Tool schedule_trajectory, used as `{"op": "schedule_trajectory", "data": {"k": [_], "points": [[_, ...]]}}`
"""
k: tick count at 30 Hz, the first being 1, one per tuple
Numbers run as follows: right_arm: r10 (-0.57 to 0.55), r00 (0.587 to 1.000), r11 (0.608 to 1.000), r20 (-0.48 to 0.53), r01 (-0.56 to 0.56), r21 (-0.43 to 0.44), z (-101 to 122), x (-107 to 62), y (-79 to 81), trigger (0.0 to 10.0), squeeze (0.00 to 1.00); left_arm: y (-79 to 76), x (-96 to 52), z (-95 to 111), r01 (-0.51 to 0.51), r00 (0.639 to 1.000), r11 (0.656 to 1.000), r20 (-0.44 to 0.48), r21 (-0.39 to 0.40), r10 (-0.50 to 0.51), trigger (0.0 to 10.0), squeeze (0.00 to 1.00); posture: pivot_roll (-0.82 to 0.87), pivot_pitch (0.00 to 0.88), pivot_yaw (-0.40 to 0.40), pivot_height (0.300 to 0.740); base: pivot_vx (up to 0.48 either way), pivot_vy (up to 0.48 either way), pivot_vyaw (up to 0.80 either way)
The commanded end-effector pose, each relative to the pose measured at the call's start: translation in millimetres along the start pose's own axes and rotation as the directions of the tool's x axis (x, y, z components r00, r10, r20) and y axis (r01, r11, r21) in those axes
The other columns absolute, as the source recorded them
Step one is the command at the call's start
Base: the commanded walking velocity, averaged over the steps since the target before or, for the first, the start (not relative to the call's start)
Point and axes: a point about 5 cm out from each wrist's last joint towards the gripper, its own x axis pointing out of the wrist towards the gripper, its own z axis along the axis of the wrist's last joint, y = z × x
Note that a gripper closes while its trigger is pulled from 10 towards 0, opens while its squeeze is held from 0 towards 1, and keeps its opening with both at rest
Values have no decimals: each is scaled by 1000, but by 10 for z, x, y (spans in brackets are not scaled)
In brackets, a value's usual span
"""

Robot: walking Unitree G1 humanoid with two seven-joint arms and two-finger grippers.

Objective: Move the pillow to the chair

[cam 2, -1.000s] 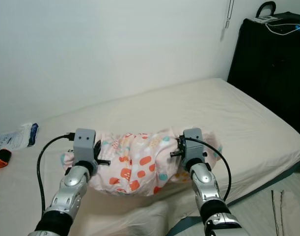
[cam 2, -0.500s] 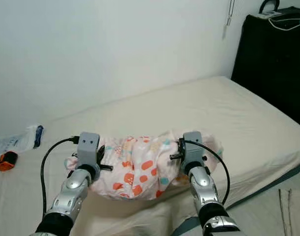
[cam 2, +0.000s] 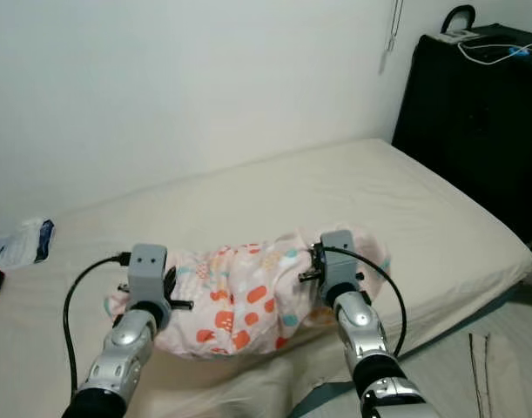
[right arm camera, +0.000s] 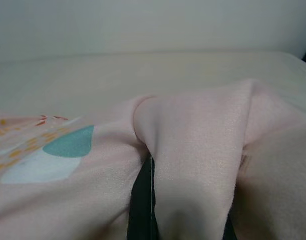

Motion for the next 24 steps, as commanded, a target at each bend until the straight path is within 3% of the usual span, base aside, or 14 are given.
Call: {"op": "schedule_trajectory", "data": {"k": [1,5,24], "points": [[53,998,998,25,-52,-23,86,59,90,10000,0,-30,15,141,5,997,1000,80,-2,-5,10000,0,-51,0,-39,740,0,0,0],[40,999,999,32,-40,-6,98,64,85,10000,0,-38,37,186,12,995,1000,97,-11,-11,10000,0,-63,0,-22,740,0,0,0],[35,999,999,18,-35,23,91,67,54,10000,0,-98,104,301,20,991,1000,131,-15,-18,10000,0,-62,0,-11,740,0,0,-800]]}}
